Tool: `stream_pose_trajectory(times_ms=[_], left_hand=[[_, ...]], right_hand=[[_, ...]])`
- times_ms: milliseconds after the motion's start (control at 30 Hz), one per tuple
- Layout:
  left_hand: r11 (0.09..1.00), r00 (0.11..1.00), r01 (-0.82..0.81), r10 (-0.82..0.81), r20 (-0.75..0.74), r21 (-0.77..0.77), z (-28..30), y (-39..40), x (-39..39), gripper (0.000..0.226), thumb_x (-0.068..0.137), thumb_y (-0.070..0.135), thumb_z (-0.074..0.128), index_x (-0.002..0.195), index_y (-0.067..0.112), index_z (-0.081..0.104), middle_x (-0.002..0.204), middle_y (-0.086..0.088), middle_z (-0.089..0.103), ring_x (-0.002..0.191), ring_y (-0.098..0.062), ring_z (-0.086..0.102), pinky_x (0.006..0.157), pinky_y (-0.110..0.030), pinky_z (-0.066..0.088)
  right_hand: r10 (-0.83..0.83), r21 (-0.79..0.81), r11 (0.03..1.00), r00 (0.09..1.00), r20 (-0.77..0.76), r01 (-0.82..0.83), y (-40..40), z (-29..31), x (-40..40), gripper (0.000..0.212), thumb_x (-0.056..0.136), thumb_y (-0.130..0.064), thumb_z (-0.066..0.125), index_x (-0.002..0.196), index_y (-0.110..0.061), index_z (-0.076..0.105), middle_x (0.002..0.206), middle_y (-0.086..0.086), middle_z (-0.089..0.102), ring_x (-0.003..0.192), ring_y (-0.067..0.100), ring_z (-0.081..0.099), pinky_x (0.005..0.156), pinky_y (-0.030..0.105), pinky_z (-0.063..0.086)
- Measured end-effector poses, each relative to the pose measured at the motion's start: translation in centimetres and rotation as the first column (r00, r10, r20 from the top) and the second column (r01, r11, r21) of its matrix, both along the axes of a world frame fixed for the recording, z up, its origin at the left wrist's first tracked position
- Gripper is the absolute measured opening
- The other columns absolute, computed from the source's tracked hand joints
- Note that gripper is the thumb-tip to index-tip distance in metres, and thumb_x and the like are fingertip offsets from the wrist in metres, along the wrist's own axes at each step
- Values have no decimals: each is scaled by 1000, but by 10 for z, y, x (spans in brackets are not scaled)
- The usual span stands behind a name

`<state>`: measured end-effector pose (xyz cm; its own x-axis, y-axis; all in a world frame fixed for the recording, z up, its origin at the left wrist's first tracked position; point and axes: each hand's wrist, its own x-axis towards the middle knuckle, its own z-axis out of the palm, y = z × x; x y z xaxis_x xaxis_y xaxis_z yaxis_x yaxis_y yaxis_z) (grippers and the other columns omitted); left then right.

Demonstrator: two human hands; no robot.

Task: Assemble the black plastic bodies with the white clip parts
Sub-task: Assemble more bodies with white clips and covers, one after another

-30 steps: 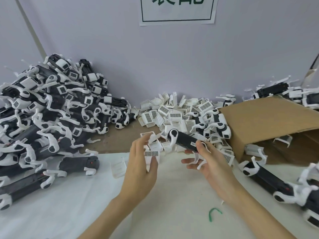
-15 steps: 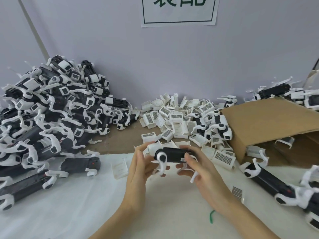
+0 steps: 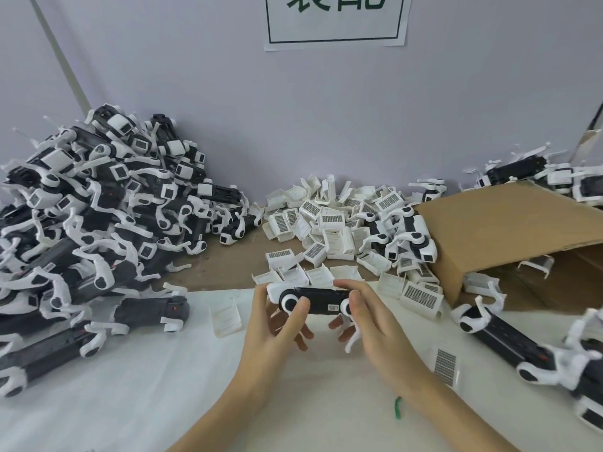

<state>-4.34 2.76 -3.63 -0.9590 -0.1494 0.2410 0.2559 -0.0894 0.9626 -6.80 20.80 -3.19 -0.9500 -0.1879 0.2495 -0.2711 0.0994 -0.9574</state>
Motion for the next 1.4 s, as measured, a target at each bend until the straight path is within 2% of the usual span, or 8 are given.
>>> stream_pose_trajectory(times_ms=[100,400,633,767,900,1167,1300,1400], left_hand=[[993,995,-63,55,-84,-98,0,0,4,42,86,53,76,120,36,58,104,8,73,89,-21,71,71,-33,59],[759,818,-359,-24,-574,-543,-10,11,9,61,90,35,85,142,22,57,135,5,55,123,-23,62,92,-36,57],[884,876,-209,-20,-481,-417,-3,7,13,32,111,41,46,130,25,66,128,9,63,120,-25,62,91,-24,50],[985,975,-71,35,-219,-156,4,4,13,41,113,47,30,123,34,68,120,6,71,115,-16,67,96,-28,51],[997,998,-16,11,-61,-81,5,3,7,41,97,60,50,127,35,62,101,9,76,90,-12,71,77,-17,51],[989,997,-55,46,69,140,-2,-7,-6,27,111,39,50,125,16,54,73,-34,68,62,-47,69,63,-44,58],[995,1000,-25,23,20,96,-1,-4,-5,39,102,52,53,133,28,52,95,-20,76,79,-45,75,63,-41,61],[994,994,-110,110,1,15,-2,-2,-4,43,93,55,61,133,44,50,123,9,68,96,-11,75,70,-18,58]], right_hand=[[5,28,1000,1000,-2,-5,-4,-4,3,46,100,-46,43,143,-33,53,118,-3,69,98,4,72,83,15,54],[153,-105,984,986,64,-145,-11,-1,10,40,113,-17,35,150,-24,46,144,-3,62,136,11,57,115,35,45],[125,-159,980,991,37,-118,-11,-5,7,42,107,-26,43,148,-24,50,132,-8,68,121,13,67,90,27,57],[-12,-192,981,993,117,34,-14,-4,4,43,92,-41,61,133,-28,63,96,4,70,80,23,66,68,33,56],[-84,-128,987,989,125,100,-6,-2,-1,25,92,-46,70,108,-28,75,63,0,59,55,17,55,50,19,43],[-54,103,993,998,27,51,3,12,0,40,91,-64,52,101,-31,73,100,-1,73,92,4,66,83,20,46],[54,-78,996,989,135,-44,1,16,2,46,92,-55,58,117,-20,71,102,8,79,95,22,77,92,41,57],[-51,-181,982,997,64,61,1,13,0,46,89,-44,65,127,-18,67,107,2,78,99,17,75,87,30,59]])
